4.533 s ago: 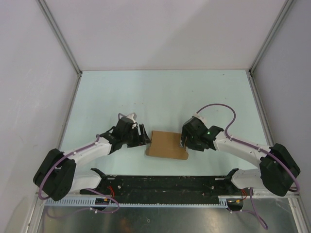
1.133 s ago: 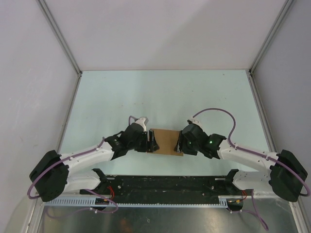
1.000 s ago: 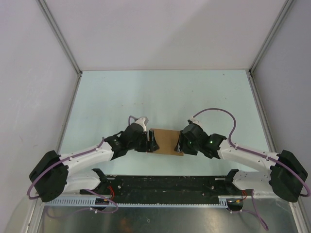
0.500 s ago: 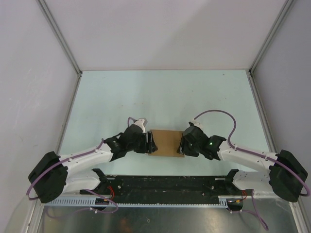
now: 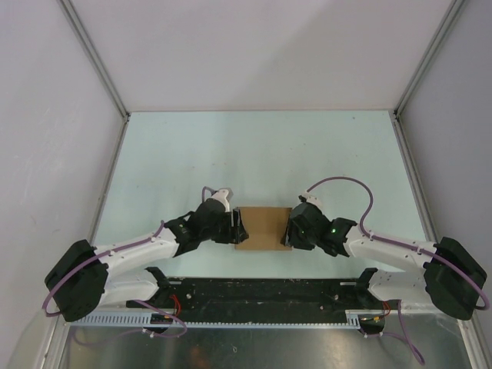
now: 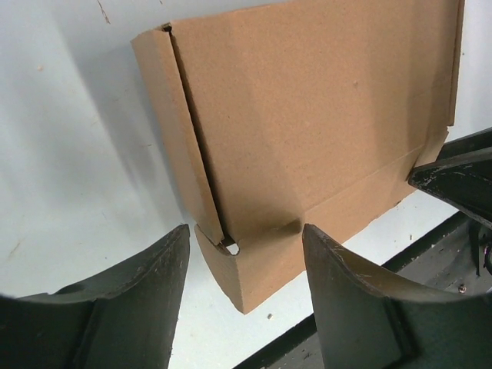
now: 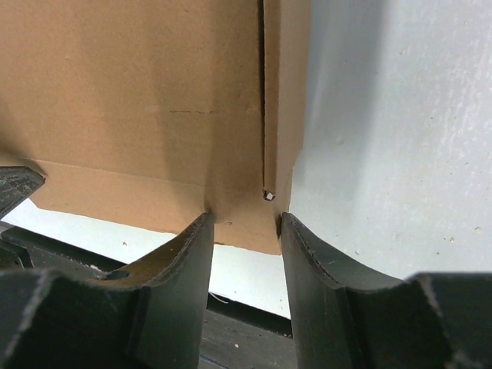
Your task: Fold the paper box
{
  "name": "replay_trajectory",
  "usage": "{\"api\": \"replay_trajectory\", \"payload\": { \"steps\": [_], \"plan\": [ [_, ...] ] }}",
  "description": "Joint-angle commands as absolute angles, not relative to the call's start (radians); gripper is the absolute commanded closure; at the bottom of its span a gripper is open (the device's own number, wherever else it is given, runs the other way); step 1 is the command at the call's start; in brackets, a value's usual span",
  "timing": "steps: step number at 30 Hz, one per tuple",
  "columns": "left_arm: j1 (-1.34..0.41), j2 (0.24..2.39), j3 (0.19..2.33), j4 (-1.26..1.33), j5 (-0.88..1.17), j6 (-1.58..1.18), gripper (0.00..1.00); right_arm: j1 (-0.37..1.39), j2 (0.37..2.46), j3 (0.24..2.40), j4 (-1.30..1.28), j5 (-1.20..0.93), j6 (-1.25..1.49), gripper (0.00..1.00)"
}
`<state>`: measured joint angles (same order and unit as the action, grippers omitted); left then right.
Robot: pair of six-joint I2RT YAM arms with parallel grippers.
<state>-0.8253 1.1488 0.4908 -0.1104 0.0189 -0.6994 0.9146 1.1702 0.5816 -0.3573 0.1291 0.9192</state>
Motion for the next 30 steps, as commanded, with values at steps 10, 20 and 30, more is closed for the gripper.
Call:
{"api": "replay_trajectory", "payload": {
  "steps": [10,20,30],
  "plan": [
    [-0.831,1.149,0.515,-0.068,-0.028,-0.652,0.37,0.902,1.131,0.575,-0.287,0.198,0.856,0.57],
    [-0.833,1.094,0.503,-0.061,-0.014,-0.661,0.45,0.891,1.150,0.575,-0.253,0.189,0.839,0.57],
    [-0.831,1.120,0.469,-0.011,0.017,-0.684,0.57,0.885,1.149,0.574,-0.258,0.187,0.845,0.57]
  ]
}}
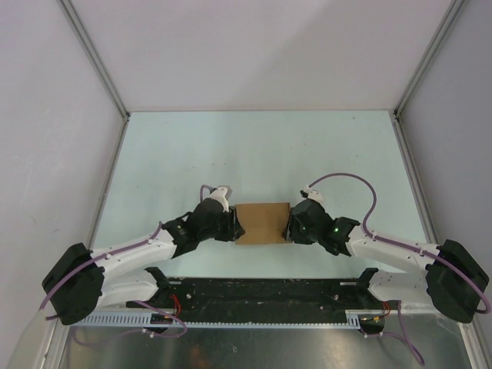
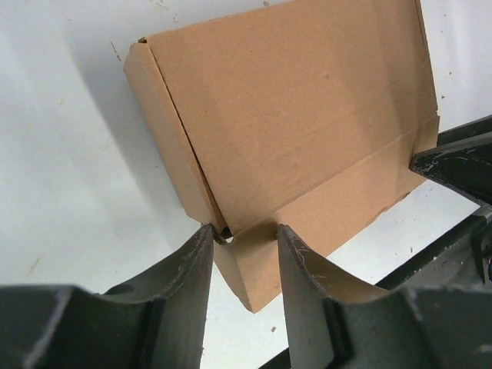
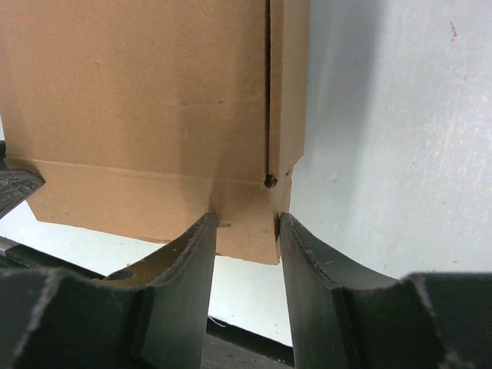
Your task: Fold the paper box
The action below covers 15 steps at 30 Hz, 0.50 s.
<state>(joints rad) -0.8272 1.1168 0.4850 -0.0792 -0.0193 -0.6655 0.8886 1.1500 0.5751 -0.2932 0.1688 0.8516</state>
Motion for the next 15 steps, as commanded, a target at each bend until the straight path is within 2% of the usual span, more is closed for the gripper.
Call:
{"api": "replay_trajectory", "payload": {
  "steps": [1,10,15],
  "plan": [
    [-0.833,1.120,0.466,-0.003,0.018,-0.686,0.58,0.887,1.149,0.574,-0.259,0.187,0.847,0.57],
    [-0.831,1.141,0.436,0.061,0.023,-0.680,0.66,0.884,1.154,0.575,-0.259,0.186,0.845,0.57],
    [-0.831,1.126,0.442,0.061,0.037,-0.680,0.57,0.881,1.138,0.575,-0.267,0.184,0.844,0.57]
  ]
}}
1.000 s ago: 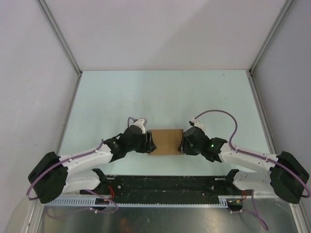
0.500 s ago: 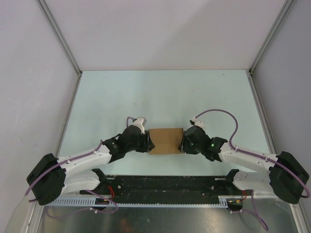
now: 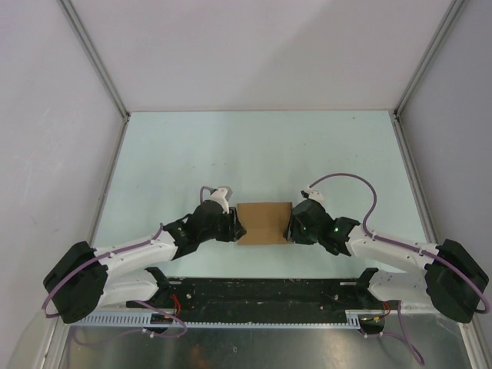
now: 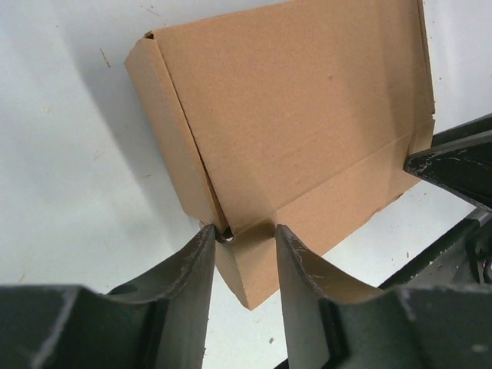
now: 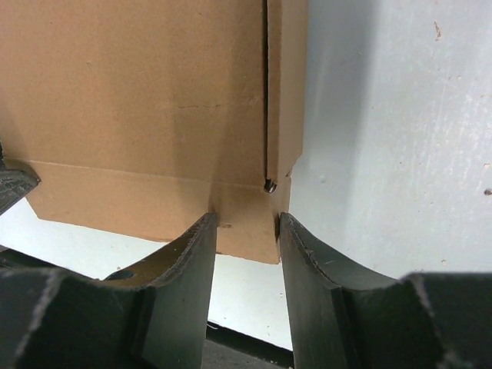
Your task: Fold the paper box
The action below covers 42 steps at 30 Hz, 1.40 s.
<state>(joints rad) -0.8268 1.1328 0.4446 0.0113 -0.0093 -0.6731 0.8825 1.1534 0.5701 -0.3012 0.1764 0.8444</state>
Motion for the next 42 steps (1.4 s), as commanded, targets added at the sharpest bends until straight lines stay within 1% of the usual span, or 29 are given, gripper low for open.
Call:
{"api": "replay_trajectory", "payload": {
  "steps": [1,5,24,30,34,38,42],
  "plan": [
    [-0.831,1.123,0.443,0.057,0.041,-0.678,0.54,0.879,1.137,0.574,-0.268,0.183,0.844,0.57],
    [-0.831,1.105,0.453,0.029,0.055,-0.684,0.47,0.873,1.118,0.574,-0.276,0.179,0.842,0.57],
    [-0.831,1.109,0.462,-0.035,0.103,-0.695,0.49,0.861,1.108,0.574,-0.284,0.169,0.844,0.57],
    [-0.831,1.100,0.472,-0.080,0.078,-0.678,0.39,0.859,1.106,0.574,-0.288,0.170,0.844,0.57],
    [-0.831,1.098,0.474,-0.097,0.078,-0.684,0.37,0.861,1.104,0.574,-0.288,0.169,0.844,0.57],
    [-0.831,1.100,0.477,-0.100,0.097,-0.696,0.37,0.859,1.103,0.574,-0.288,0.169,0.847,0.57],
    [-0.831,1.094,0.483,-0.100,0.127,-0.715,0.40,0.861,1.103,0.574,-0.288,0.167,0.845,0.57]
  ]
}}
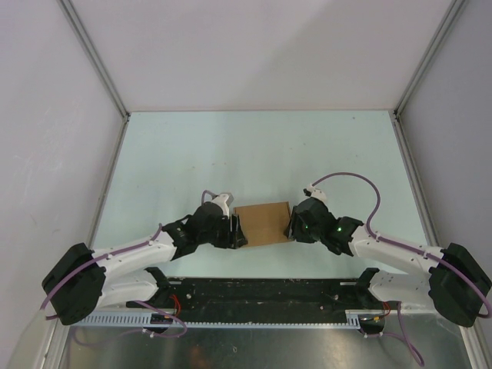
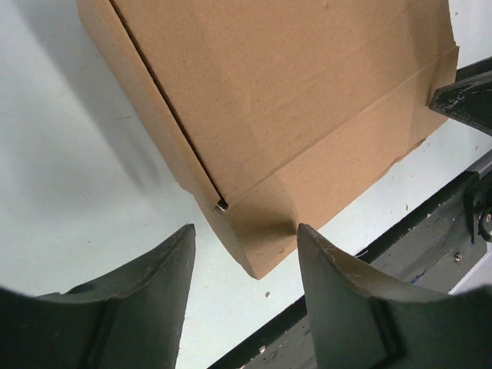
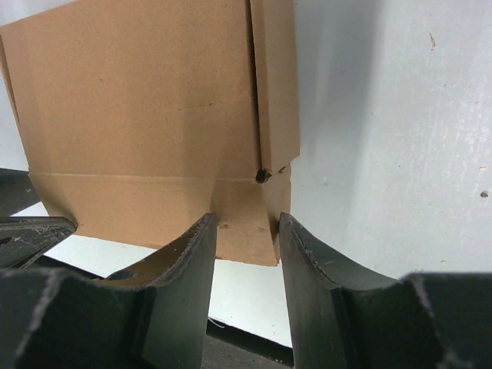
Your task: Fold the paper box
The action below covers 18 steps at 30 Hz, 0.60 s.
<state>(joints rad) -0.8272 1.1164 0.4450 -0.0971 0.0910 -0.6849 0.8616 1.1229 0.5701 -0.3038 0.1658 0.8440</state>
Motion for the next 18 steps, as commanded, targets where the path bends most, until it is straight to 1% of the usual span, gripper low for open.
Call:
{"api": "replay_trajectory", "payload": {
  "steps": [1,6,18],
  "plan": [
    [-0.831,1.091,0.485,-0.100,0.133,-0.719,0.41,0.859,1.103,0.575,-0.288,0.169,0.845,0.57],
    [-0.831,1.092,0.486,-0.097,0.138,-0.729,0.47,0.859,1.104,0.574,-0.285,0.169,0.847,0.57],
    [-0.831,1.158,0.506,-0.069,0.132,-0.732,0.55,0.857,1.104,0.575,-0.287,0.169,0.847,0.57]
  ]
}}
